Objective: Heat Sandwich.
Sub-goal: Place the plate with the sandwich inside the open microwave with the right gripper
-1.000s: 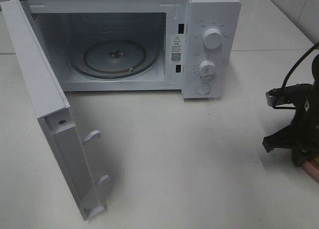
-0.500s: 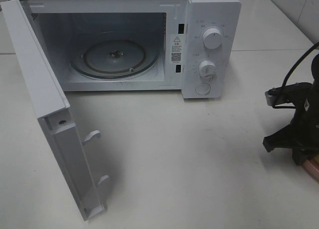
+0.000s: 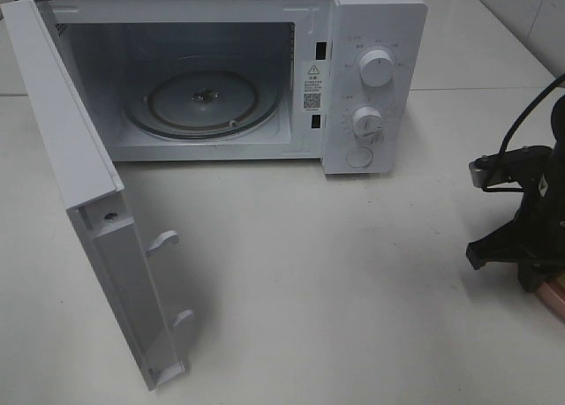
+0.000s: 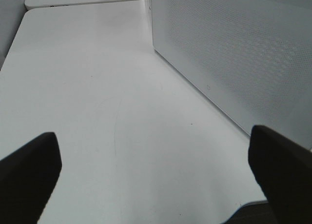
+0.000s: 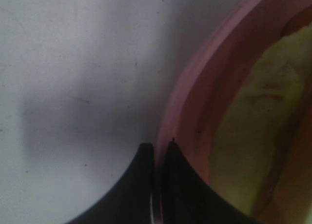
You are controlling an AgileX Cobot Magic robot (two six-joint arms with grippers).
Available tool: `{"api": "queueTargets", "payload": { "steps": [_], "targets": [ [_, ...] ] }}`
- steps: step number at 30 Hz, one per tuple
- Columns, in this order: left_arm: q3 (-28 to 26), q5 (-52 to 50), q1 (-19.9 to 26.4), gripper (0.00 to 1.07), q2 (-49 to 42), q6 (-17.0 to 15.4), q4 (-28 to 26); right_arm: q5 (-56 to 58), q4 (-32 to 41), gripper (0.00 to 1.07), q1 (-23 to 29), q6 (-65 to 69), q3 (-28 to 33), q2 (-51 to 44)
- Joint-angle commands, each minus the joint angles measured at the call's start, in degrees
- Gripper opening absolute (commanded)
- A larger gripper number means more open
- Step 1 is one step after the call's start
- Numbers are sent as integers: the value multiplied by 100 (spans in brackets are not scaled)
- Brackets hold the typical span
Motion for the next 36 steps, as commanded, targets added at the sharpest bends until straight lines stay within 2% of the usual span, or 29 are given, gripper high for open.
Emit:
{"api": "queueTargets", "payload": {
  "steps": [1,7,15,19,31,36],
  "targets": [
    [0,-69,11,100,-86,0,0,212,-52,0,11,52,11,0],
    [0,-69,11,100,-86,0,0,327,-160,0,286,57,6,0],
    [0,-69,11,100,-86,0,0,900,-1192,0,945,945,6,-286],
    [0,-69,11,100,-86,0,0,1146,-1381,0,1175,1083,17,-613],
    [0,-69,11,100,-86,0,0,1759,-1421,0,1788,1060,23,-1134],
    [0,-69,11,100,-86,0,0,1845,-1409,0,2143,1060,264,-1358]
  ]
}}
